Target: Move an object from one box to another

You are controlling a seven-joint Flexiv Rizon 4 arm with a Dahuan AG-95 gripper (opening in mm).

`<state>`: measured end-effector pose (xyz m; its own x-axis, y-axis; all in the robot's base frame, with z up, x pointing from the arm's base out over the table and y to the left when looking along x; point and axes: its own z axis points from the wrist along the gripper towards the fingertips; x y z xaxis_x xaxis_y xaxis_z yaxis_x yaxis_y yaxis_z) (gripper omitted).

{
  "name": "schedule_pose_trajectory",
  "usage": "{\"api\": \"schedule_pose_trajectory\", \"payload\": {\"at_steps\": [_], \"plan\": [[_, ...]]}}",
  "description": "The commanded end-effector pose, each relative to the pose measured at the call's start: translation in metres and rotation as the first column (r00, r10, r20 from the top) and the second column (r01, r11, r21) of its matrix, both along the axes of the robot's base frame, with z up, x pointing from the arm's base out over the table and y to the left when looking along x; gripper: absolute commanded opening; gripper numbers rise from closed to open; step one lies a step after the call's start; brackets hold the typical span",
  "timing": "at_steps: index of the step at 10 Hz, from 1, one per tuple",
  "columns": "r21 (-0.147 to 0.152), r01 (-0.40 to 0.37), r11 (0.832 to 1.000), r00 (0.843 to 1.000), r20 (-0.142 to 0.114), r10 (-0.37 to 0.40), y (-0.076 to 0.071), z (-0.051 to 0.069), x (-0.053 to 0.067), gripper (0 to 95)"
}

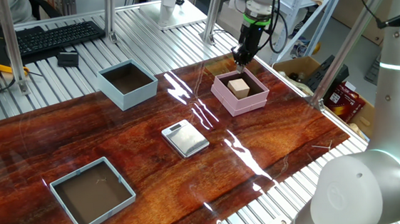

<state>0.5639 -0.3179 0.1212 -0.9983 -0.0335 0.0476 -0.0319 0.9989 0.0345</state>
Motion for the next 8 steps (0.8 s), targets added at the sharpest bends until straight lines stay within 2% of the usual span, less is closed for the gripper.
{"api": "schedule_pose_trajectory", "payload": {"at_steps": [1,8], "plan": [[-0.008,0.002,1.0,1.0,-0.001,-0.002,0.0003,0.0003,-0.0004,0.0],[-0.031,-0.002,1.0,1.0,-0.002,0.002,0.0003,0.0003,-0.0004,0.0]]}}
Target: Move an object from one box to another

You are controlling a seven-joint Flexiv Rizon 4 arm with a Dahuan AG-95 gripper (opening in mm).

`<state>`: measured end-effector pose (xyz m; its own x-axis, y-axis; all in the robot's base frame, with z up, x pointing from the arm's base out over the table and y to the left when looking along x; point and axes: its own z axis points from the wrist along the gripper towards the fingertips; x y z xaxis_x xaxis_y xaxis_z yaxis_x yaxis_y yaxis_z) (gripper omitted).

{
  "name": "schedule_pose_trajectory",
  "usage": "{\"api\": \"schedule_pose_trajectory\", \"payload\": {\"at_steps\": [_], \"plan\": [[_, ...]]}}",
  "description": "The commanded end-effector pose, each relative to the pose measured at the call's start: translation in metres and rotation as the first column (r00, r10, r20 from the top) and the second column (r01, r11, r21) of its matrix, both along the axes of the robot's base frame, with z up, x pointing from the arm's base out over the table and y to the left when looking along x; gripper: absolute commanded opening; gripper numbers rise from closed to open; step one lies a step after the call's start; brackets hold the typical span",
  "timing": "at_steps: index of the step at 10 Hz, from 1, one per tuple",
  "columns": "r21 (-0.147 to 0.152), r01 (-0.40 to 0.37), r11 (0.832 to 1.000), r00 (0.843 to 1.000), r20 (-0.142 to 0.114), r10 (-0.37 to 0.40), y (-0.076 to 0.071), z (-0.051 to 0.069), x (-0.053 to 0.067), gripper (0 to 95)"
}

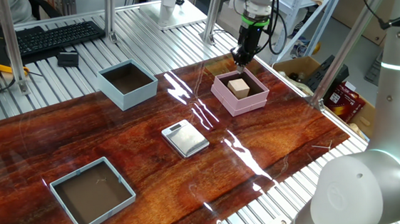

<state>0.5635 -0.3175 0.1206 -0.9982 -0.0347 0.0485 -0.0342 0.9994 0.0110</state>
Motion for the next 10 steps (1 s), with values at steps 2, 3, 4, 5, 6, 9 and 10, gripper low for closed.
{"api": "schedule_pose_trajectory", "payload": {"at_steps": [2,3,4,5,6,9,10], "plan": [[-0.03,-0.007,1.0,1.0,-0.024,0.006,0.0,0.001,0.0,0.0],[-0.04,-0.006,0.999,1.0,-0.025,0.005,0.0,0.001,0.0,0.0],[-0.048,0.01,0.999,1.0,-0.02,-0.011,-0.001,-0.001,0.001,0.0],[-0.054,0.017,0.998,1.0,-0.019,-0.018,-0.001,-0.003,0.002,0.0],[-0.054,0.017,0.998,1.0,-0.021,-0.018,-0.002,-0.004,0.002,19.0],[-0.064,0.034,0.997,0.999,-0.024,-0.036,-0.002,-0.009,0.005,19.0],[-0.066,0.042,0.997,0.999,-0.026,-0.043,-0.002,-0.01,0.005,19.0]]}}
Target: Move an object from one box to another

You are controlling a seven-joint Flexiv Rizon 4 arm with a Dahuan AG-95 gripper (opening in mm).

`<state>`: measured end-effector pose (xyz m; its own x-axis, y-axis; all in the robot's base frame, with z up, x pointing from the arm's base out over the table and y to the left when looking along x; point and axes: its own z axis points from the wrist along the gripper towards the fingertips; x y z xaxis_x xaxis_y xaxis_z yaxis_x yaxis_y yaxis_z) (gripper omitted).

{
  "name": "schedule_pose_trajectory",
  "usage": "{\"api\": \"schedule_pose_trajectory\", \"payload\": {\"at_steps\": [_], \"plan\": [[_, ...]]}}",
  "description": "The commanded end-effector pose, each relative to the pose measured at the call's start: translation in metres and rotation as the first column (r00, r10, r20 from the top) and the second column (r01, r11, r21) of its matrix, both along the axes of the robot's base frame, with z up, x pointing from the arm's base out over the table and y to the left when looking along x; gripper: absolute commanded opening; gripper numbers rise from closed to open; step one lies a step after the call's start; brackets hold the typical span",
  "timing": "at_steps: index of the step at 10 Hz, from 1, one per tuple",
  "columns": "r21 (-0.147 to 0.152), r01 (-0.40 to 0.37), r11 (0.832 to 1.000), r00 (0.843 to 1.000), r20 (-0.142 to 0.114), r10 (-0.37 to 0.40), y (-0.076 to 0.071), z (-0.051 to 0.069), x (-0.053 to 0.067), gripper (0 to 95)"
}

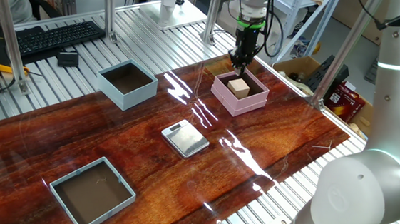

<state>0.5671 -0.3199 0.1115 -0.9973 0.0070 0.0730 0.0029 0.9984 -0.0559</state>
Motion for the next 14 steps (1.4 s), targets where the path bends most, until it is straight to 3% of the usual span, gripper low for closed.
{"api": "schedule_pose_trajectory", "payload": {"at_steps": [1,5,6,11,12,13,14], "plan": [[0.002,0.008,1.0,1.0,-0.005,-0.008,0.0,-0.003,0.002,19.0],[0.001,0.036,0.999,0.999,-0.014,-0.036,-0.002,-0.013,0.007,19.0],[0.0,0.042,0.999,0.999,-0.015,-0.042,-0.002,-0.016,0.008,38.0],[-0.013,0.096,0.995,0.995,-0.013,-0.096,-0.004,-0.034,0.013,38.0],[-0.015,0.1,0.995,0.995,-0.011,-0.1,-0.005,-0.037,0.013,57.0],[-0.017,0.117,0.993,0.993,-0.009,-0.118,-0.005,-0.04,0.014,57.0],[-0.018,0.134,0.991,0.991,-0.007,-0.134,-0.005,-0.041,0.014,76.0]]}}
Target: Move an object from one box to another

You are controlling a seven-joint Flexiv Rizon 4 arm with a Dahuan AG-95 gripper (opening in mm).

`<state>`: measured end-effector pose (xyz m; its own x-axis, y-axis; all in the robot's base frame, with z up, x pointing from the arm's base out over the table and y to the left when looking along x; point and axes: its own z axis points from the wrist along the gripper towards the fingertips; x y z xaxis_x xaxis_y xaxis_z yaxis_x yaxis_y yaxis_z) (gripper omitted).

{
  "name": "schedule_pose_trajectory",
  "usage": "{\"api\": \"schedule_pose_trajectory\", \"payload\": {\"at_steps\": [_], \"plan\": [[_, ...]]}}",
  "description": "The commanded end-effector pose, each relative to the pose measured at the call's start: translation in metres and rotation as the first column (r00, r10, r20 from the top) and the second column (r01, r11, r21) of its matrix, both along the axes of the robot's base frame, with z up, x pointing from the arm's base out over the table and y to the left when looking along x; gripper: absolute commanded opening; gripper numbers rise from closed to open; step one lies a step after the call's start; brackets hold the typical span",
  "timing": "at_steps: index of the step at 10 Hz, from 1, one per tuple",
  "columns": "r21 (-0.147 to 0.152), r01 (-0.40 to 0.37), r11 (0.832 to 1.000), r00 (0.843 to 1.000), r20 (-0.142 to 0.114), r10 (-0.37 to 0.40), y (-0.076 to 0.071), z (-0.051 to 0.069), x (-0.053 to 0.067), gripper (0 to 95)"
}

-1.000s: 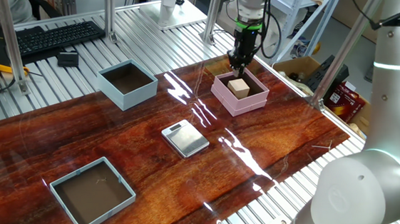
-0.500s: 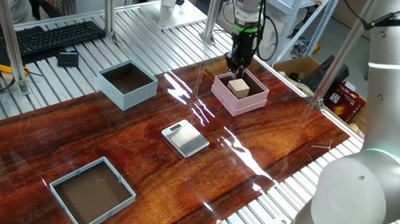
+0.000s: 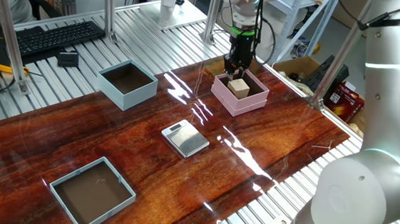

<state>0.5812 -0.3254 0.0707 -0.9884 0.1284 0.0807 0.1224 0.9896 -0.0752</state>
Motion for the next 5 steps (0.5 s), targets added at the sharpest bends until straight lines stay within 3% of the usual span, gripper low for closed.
{"api": "schedule_pose_trajectory", "payload": {"at_steps": [1,5], "plan": [[0.0,0.021,1.0,1.0,0.002,-0.021,0.0,-0.0006,0.0004,76.0],[-0.002,0.042,0.999,0.999,0.005,-0.042,-0.0005,-0.0043,0.0012,76.0]]}}
